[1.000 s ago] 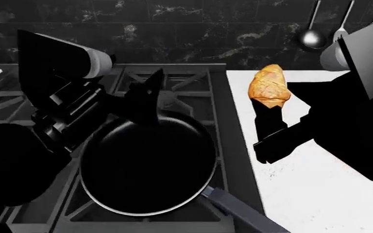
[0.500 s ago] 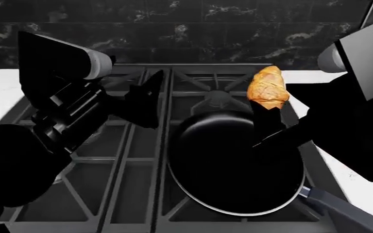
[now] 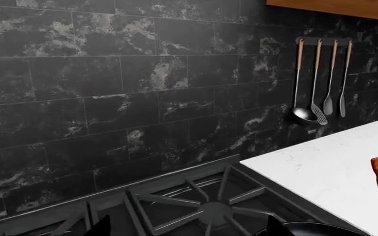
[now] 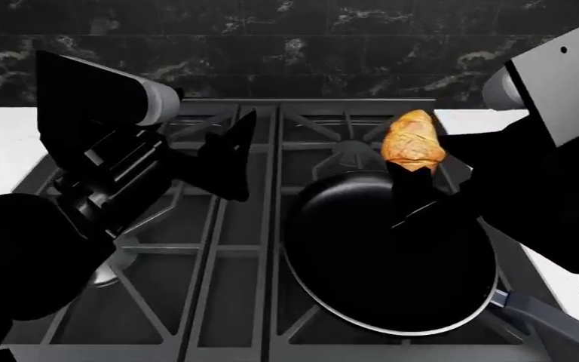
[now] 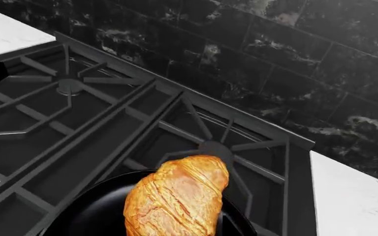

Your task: Pick the croissant and place it on the pan. Then turn on the stove to warm the croissant.

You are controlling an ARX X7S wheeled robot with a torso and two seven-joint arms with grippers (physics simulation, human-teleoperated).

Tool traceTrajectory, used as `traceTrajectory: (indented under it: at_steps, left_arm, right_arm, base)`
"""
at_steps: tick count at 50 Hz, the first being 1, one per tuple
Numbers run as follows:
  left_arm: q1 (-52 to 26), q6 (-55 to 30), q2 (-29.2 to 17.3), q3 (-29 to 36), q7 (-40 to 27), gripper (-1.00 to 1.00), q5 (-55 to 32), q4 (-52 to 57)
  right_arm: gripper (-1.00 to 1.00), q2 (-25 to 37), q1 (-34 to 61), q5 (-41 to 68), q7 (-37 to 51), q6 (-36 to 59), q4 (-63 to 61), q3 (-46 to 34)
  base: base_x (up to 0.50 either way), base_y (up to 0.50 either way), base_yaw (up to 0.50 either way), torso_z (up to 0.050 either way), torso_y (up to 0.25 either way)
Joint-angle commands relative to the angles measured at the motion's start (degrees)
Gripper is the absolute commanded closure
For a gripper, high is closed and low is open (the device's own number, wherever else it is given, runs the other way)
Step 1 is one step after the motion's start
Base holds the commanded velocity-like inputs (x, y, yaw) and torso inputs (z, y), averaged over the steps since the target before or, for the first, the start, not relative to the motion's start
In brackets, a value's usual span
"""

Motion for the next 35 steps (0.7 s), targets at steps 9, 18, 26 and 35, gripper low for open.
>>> traceTrajectory:
  at_steps: [9, 18, 26, 35]
  left_arm:
    - [0.1, 1.0, -0.4, 0.8, 0.3, -1.0, 0.4, -0.3]
    - [-0.3, 1.6, -0.5, 0.4, 0.3, -1.0, -0.1, -0.9]
    - [0.1, 2.1, -0.7, 1.1, 1.0, -1.0, 0.5, -1.2]
    - [0.1, 2.2, -0.6, 1.7, 0.7, -1.0, 0.7, -1.8]
  right_arm:
    - [1.0, -1.7, 8.8, 9.0, -1.1, 6.5, 10.2, -6.1]
    - [1.0, -2.0, 11.0, 9.7, -1.5, 9.1, 13.8, -8.0]
    - [1.0, -2.9, 10.2, 7.9, -4.1, 11.3, 16.7, -8.8]
    - [1.0, -3.5, 5.6, 4.0, -7.7, 11.7, 16.4, -8.1]
  base:
    - [0.0, 0.0, 0.0, 0.0, 0.0]
    - [0.0, 0.0, 0.0, 0.0, 0.0]
    - [0.0, 0.0, 0.0, 0.0, 0.0]
    - [0.0, 0.0, 0.0, 0.0, 0.0]
